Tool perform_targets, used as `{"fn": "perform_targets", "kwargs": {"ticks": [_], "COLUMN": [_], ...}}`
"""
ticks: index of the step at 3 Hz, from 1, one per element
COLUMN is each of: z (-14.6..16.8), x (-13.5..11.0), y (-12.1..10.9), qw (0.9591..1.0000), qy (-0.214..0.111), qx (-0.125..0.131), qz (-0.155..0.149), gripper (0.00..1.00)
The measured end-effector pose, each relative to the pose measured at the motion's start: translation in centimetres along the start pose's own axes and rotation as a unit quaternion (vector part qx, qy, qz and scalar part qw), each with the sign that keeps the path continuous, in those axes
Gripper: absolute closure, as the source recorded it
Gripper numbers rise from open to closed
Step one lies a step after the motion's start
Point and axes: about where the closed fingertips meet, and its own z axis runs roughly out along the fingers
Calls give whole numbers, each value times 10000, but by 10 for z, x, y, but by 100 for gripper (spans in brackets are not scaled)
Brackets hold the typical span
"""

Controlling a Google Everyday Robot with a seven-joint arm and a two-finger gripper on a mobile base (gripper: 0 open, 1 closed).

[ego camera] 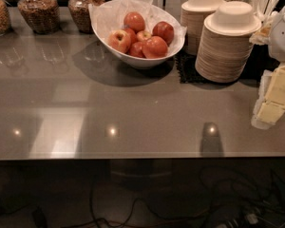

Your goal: Pick apple from white bowl

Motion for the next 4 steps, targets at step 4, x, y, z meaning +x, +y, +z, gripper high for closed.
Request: {"fn": "perform_targets", "kwargs": {"ticks": [4], "z": [20], "x": [-62], "y": [-77], "qw": [9824], "qy": [-1462], "qx": [1119], "qz": [300], "gripper": [0]}}
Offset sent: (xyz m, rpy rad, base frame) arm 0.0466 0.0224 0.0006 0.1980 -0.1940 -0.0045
